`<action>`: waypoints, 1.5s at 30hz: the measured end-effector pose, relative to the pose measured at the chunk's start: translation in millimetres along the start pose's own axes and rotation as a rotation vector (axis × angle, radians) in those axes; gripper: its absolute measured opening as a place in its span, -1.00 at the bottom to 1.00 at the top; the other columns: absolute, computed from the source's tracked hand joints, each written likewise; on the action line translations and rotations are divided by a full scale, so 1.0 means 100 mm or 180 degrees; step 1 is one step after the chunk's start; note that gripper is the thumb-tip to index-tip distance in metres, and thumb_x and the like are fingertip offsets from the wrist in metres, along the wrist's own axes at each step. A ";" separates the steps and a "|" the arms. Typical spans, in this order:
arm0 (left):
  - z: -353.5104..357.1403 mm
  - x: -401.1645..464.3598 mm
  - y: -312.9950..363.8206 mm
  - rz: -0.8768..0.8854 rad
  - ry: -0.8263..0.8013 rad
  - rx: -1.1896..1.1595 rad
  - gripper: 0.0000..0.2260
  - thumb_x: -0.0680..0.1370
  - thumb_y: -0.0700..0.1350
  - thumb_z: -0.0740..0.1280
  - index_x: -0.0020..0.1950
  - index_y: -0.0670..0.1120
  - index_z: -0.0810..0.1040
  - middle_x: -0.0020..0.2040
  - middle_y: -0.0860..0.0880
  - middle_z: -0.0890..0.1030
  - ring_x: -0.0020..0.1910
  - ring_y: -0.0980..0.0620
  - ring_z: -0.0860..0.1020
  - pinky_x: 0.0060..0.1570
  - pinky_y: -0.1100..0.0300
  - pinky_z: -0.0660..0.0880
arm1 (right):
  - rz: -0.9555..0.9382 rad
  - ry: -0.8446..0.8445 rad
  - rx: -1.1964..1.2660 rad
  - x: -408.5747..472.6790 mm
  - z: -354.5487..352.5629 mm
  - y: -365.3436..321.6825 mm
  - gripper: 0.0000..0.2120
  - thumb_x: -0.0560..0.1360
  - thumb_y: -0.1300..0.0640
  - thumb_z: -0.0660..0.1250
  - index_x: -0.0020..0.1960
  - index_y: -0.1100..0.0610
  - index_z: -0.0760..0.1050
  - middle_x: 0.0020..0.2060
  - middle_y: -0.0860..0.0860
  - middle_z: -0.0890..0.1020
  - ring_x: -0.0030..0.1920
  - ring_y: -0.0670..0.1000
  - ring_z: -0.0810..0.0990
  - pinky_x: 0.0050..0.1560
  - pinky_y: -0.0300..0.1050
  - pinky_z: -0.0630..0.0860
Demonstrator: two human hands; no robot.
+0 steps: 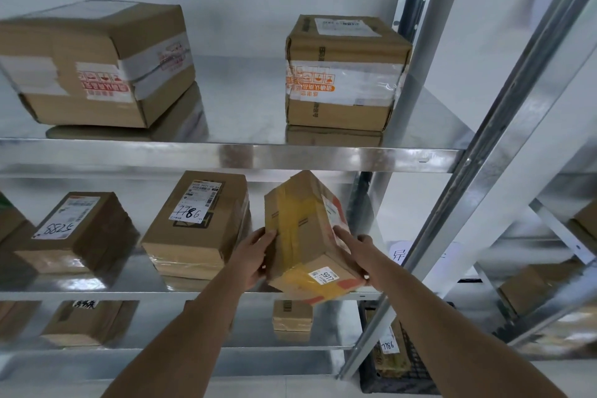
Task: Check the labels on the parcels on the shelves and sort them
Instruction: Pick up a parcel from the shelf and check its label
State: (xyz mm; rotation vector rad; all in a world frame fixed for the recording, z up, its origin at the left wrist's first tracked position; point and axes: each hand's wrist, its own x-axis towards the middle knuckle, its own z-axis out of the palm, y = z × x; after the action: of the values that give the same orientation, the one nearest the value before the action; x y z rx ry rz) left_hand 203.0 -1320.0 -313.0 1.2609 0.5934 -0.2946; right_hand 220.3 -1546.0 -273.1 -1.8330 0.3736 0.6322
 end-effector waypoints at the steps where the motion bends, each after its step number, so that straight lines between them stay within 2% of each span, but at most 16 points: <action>1: 0.02 -0.02 0.00 0.0134 0.0084 0.0165 -0.56 0.68 -0.01 0.28 0.56 0.04 0.33 0.41 -0.07 0.49 0.38 -0.19 0.46 0.13 -0.09 0.55 | -0.0043 0.0098 -0.0129 0.03 -0.03 0.02 -0.65 0.57 -0.30 0.23 0.02 -0.02 0.34 -0.15 -0.03 0.61 -0.27 -0.04 0.64 -0.37 -0.25 0.51; 3: 0.06 -0.04 0.07 0.0499 0.0333 0.0775 -0.58 0.71 -0.04 0.21 0.58 0.07 0.31 0.42 -0.06 0.48 0.40 -0.19 0.46 0.34 -0.16 0.48 | -0.0198 0.0230 -0.0295 0.06 -0.08 0.03 -0.64 0.55 -0.29 0.31 0.02 -0.02 0.34 -0.16 -0.04 0.60 -0.25 -0.05 0.63 -0.39 -0.28 0.48; 5: 0.14 -0.11 0.14 0.0677 0.0412 0.1299 -0.68 0.74 -0.07 0.14 0.48 -0.02 0.46 0.35 -0.09 0.55 0.27 -0.10 0.54 0.33 -0.03 0.48 | -0.0322 0.0320 -0.0317 0.12 -0.07 0.05 -0.63 0.52 -0.20 0.41 0.07 0.02 0.38 -0.13 -0.06 0.61 -0.22 -0.05 0.64 -0.36 -0.29 0.50; 7: 0.24 -0.22 0.19 0.0398 0.0305 0.1454 -0.63 0.73 0.09 0.09 0.35 -0.09 0.53 0.25 -0.04 0.58 0.20 -0.03 0.55 0.28 0.06 0.43 | -0.0409 0.0370 -0.0364 0.21 -0.06 0.09 -0.56 0.49 -0.13 0.49 0.18 0.10 0.43 -0.06 -0.05 0.63 -0.12 -0.02 0.66 -0.25 -0.25 0.55; 10: 0.33 -0.18 0.12 -0.0289 -0.0008 0.1218 -0.13 0.48 0.56 0.04 0.52 -0.06 0.39 0.45 -0.06 0.49 0.46 -0.13 0.42 0.50 -0.07 0.28 | -0.0527 0.0313 -0.0500 0.28 -0.01 0.15 -0.54 0.49 -0.11 0.49 0.27 0.12 0.55 0.01 -0.03 0.68 -0.02 0.02 0.68 -0.06 -0.16 0.62; 12: 0.33 -0.05 0.02 -0.0254 0.0004 0.1238 0.15 0.16 0.72 0.16 0.50 -0.03 0.41 0.39 -0.09 0.56 0.35 -0.16 0.52 0.43 -0.11 0.39 | -0.0548 0.0288 -0.0437 0.32 0.00 0.19 -0.51 0.47 -0.13 0.50 0.28 0.10 0.55 0.03 -0.02 0.69 0.00 0.03 0.69 -0.01 -0.10 0.65; 13: 0.31 0.00 -0.01 -0.0232 0.0011 0.1317 0.15 0.10 0.70 0.26 0.47 -0.04 0.44 0.31 -0.09 0.61 0.26 -0.14 0.58 0.36 -0.11 0.47 | -0.0514 0.0259 -0.0371 0.32 0.00 0.18 -0.50 0.47 -0.14 0.50 0.30 0.10 0.53 0.04 -0.02 0.69 -0.01 0.02 0.69 -0.06 -0.13 0.64; 15: 0.31 0.05 -0.05 -0.0112 0.0068 0.1462 -0.10 0.30 0.52 0.40 0.42 -0.07 0.47 0.22 -0.07 0.65 0.15 -0.10 0.63 0.26 -0.06 0.56 | -0.0444 0.0165 -0.0297 0.29 -0.01 0.16 -0.51 0.49 -0.14 0.48 0.29 0.11 0.49 0.04 -0.01 0.67 -0.03 0.01 0.68 -0.19 -0.21 0.59; 17: 0.32 0.08 -0.07 0.0013 0.0097 0.1582 -0.30 0.44 0.37 0.42 0.38 -0.09 0.50 0.18 -0.06 0.66 0.12 -0.08 0.64 0.22 -0.01 0.57 | -0.0349 0.0046 -0.0225 0.27 -0.01 0.16 -0.56 0.51 -0.15 0.45 0.25 0.08 0.47 0.02 0.00 0.67 -0.06 0.00 0.67 -0.25 -0.22 0.56; 19: 0.32 0.09 -0.06 -0.0008 0.0083 0.1613 -0.36 0.45 0.33 0.44 0.35 -0.09 0.52 0.17 -0.06 0.67 0.11 -0.07 0.64 0.18 0.02 0.58 | -0.0275 -0.0003 -0.0117 0.24 -0.01 0.16 -0.60 0.52 -0.17 0.44 0.20 0.05 0.48 -0.02 0.00 0.69 -0.10 -0.01 0.68 -0.29 -0.21 0.55; 21: 0.32 0.09 -0.05 -0.0041 0.0063 0.1642 -0.37 0.45 0.32 0.44 0.34 -0.08 0.52 0.17 -0.06 0.67 0.12 -0.08 0.64 0.19 0.01 0.57 | -0.0190 -0.0083 0.0011 0.24 0.00 0.18 -0.67 0.52 -0.17 0.43 0.12 0.03 0.51 -0.09 -0.02 0.69 -0.16 -0.01 0.70 -0.32 -0.20 0.56; 25: 0.32 0.10 -0.05 -0.0182 0.0079 0.1715 -0.29 0.35 0.37 0.50 0.31 -0.07 0.55 0.16 -0.07 0.68 0.11 -0.11 0.66 0.23 -0.08 0.58 | -0.0052 -0.0106 0.0363 0.29 0.08 0.24 -0.47 0.42 -0.20 0.52 0.23 0.10 0.57 -0.06 0.08 0.75 -0.19 0.09 0.76 -0.34 -0.12 0.64; 29: 0.34 0.11 -0.07 -0.0114 0.0099 0.1955 -0.32 0.37 0.35 0.50 0.29 -0.08 0.54 0.18 -0.09 0.66 0.11 -0.11 0.66 0.21 -0.04 0.59 | -0.0081 -0.0131 0.0401 0.32 0.08 0.25 -0.50 0.44 -0.20 0.50 0.22 0.10 0.56 -0.08 0.08 0.75 -0.28 0.04 0.75 -0.41 -0.17 0.61; 35: 0.34 0.12 -0.12 0.0066 0.0024 0.1672 -0.46 0.43 0.24 0.51 0.28 -0.03 0.55 0.15 -0.06 0.68 0.09 -0.08 0.66 0.20 0.01 0.59 | -0.0193 -0.0213 0.0342 0.36 0.04 0.27 -0.54 0.47 -0.19 0.47 0.22 0.07 0.56 -0.03 0.07 0.75 -0.17 0.07 0.76 -0.31 -0.12 0.65; 39: 0.34 0.14 -0.13 0.0020 0.0024 0.1455 -0.59 0.40 0.19 0.55 0.13 0.03 0.56 0.13 -0.08 0.69 0.08 -0.09 0.67 0.19 -0.02 0.59 | -0.0289 -0.0273 0.0328 0.36 0.03 0.27 -0.70 0.51 -0.16 0.45 0.11 0.01 0.55 -0.07 0.04 0.74 -0.21 0.05 0.76 -0.31 -0.12 0.65; 45: 0.35 0.17 -0.14 0.0011 0.0080 0.1448 -0.48 0.41 0.16 0.56 0.28 -0.02 0.57 0.17 -0.07 0.68 0.10 -0.09 0.66 0.15 0.02 0.59 | -0.0303 -0.0254 0.0139 0.40 0.03 0.27 -0.72 0.51 -0.18 0.43 0.10 -0.05 0.52 -0.04 -0.01 0.72 -0.08 0.02 0.73 -0.17 -0.14 0.66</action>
State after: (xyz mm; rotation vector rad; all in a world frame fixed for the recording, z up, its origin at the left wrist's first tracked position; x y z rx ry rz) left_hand 218.5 -1355.5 -327.3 1.7044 0.5630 -0.4272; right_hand 237.3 -1550.3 -318.7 -1.7672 0.2439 0.6246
